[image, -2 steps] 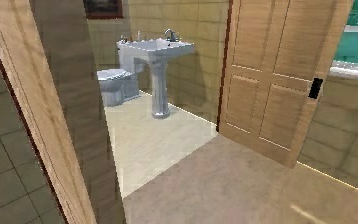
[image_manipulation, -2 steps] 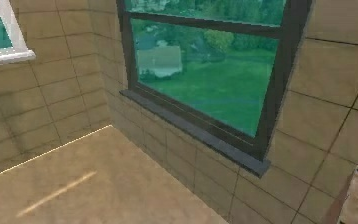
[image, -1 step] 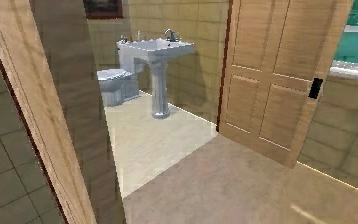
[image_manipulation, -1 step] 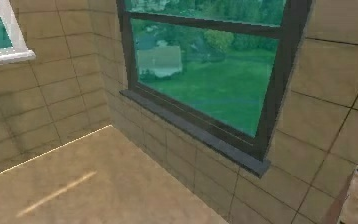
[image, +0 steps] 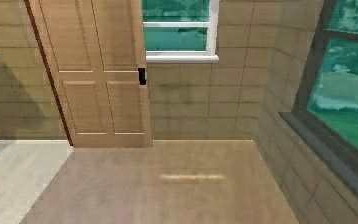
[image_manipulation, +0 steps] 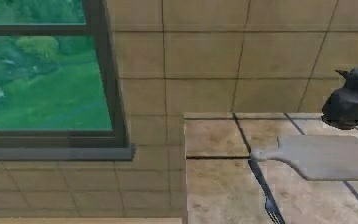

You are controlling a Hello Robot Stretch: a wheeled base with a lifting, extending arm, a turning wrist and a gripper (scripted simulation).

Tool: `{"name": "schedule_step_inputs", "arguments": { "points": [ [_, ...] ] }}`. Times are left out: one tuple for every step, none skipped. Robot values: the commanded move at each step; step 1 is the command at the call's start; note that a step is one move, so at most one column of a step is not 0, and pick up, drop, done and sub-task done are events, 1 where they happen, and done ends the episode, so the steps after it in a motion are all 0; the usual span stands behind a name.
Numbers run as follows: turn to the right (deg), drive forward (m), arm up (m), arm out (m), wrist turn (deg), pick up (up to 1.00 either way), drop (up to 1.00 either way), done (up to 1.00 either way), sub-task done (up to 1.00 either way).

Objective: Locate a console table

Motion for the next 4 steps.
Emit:
{"name": "schedule_step_inputs", "arguments": {
  "points": [
    [33.0, 0.00, 0.00, 0.00, 0.0, 0.00, 0.00, 0.00, 0.00],
    [0.0, 0.40, 0.00, 0.00, 0.0, 0.00, 0.00, 0.00, 0.00],
    [-45.0, 0.00, 0.00, 0.00, 0.0, 0.00, 0.00, 0.00, 0.00],
    [-42.0, 0.00, 0.00, 0.00, 0.0, 0.00, 0.00, 0.00, 0.00]
  ]
}}
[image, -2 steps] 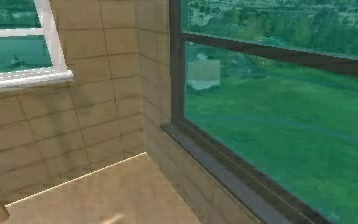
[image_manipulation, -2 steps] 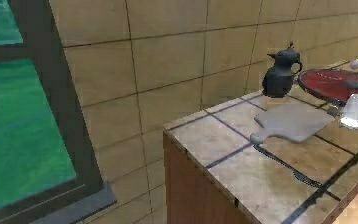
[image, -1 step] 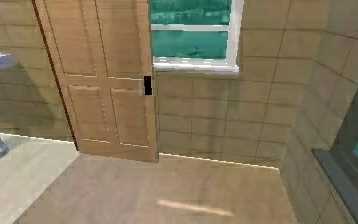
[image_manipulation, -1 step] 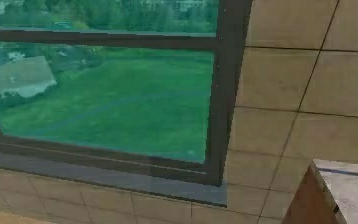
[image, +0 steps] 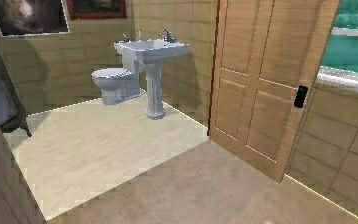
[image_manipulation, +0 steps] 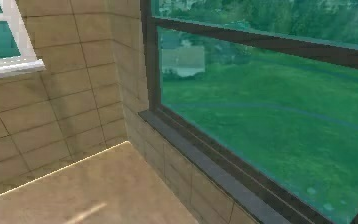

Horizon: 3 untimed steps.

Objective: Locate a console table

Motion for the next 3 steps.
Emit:
{"name": "schedule_step_inputs", "arguments": {
  "points": [
    [0.0, 0.45, 0.00, 0.00, 0.0, 0.00, 0.00, 0.00, 0.00],
    [-36.0, 0.00, 0.00, 0.00, 0.0, 0.00, 0.00, 0.00, 0.00],
    [0.0, 1.00, 0.00, 0.00, 0.0, 0.00, 0.00, 0.00, 0.00]
  ]
}}
